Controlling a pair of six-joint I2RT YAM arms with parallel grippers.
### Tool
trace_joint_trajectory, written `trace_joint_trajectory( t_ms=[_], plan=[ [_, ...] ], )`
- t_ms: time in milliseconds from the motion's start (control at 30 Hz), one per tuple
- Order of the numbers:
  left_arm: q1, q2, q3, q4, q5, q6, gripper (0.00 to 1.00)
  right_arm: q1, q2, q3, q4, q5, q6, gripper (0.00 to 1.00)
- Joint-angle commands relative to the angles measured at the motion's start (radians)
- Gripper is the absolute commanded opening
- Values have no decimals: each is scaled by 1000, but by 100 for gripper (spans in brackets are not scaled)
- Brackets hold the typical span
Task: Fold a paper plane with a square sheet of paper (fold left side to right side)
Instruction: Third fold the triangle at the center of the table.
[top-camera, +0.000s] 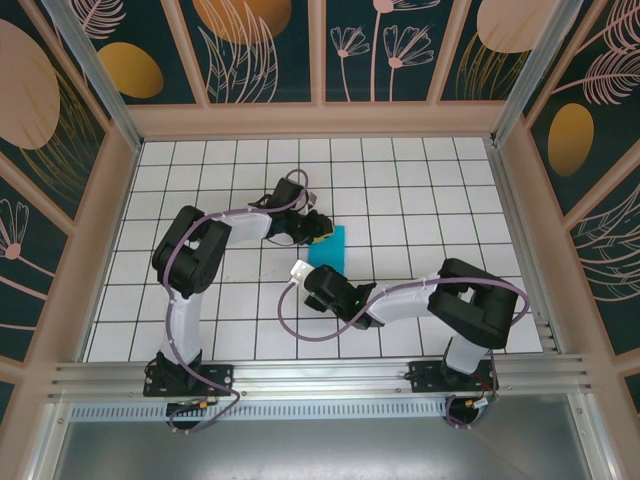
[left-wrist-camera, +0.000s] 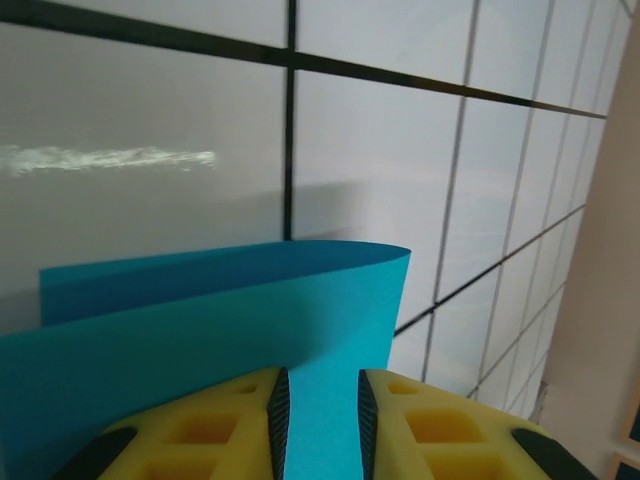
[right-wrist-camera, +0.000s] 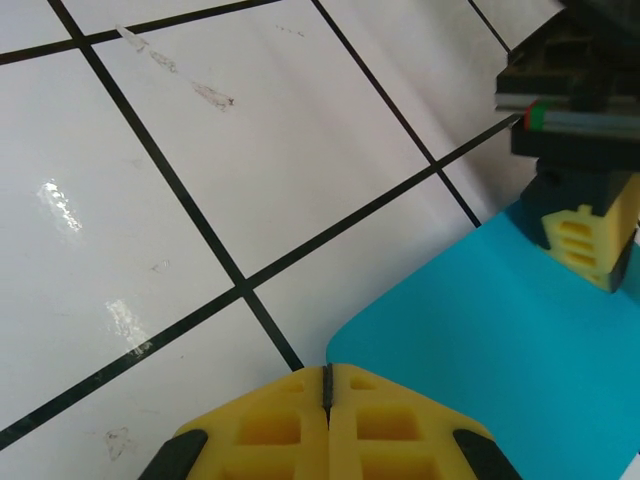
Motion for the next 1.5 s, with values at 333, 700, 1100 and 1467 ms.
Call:
trace_joint_trajectory(
  t_ms=[333,700,1100,1467],
  plan=[
    [-3,55,6,-70,-59,60,25,-116,-83,1,-67,-261,137,0],
    [-7,56,3,-68,-70,63,25,-308,-144,-17,-113,-581,259,0],
    [-8,56,-5,-68,-74,68,24,-432,-128,-54,-108,-705,347,0],
    [-9,73,10,-78,-94,74,24,-466,-107,-45,-104,-809,344,0]
  ],
)
